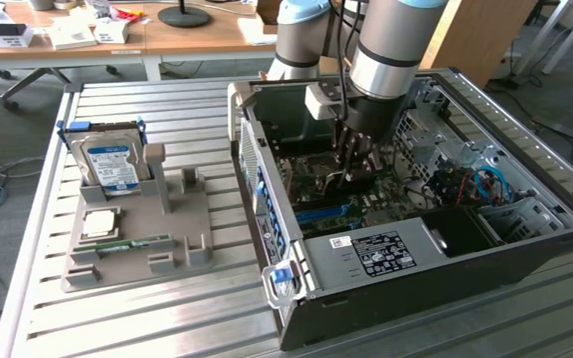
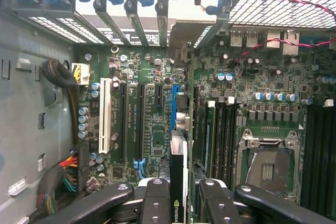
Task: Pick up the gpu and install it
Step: 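Insert the gpu into the slot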
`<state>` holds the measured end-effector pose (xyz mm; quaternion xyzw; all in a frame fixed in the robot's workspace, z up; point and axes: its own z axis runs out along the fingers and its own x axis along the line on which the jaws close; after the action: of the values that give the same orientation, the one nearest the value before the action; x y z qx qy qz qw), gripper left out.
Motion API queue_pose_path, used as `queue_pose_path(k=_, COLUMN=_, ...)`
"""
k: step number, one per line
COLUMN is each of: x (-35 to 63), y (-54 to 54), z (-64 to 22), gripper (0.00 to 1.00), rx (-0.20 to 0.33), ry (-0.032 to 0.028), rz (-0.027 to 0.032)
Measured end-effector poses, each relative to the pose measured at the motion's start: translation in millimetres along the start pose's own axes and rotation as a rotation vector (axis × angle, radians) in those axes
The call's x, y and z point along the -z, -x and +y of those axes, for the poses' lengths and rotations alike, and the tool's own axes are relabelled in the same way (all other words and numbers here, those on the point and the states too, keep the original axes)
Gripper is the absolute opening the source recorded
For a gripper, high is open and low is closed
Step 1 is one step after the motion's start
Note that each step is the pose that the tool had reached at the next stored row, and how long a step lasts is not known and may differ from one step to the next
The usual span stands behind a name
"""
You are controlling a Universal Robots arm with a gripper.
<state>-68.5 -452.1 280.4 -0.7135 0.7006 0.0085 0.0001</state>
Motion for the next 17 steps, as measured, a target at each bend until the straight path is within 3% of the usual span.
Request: queue_pose_path(k=17, x=-5.1, y=-3.3, z=0.2, gripper=0.26, rx=0.0, ry=-0.0001, rz=0.0001)
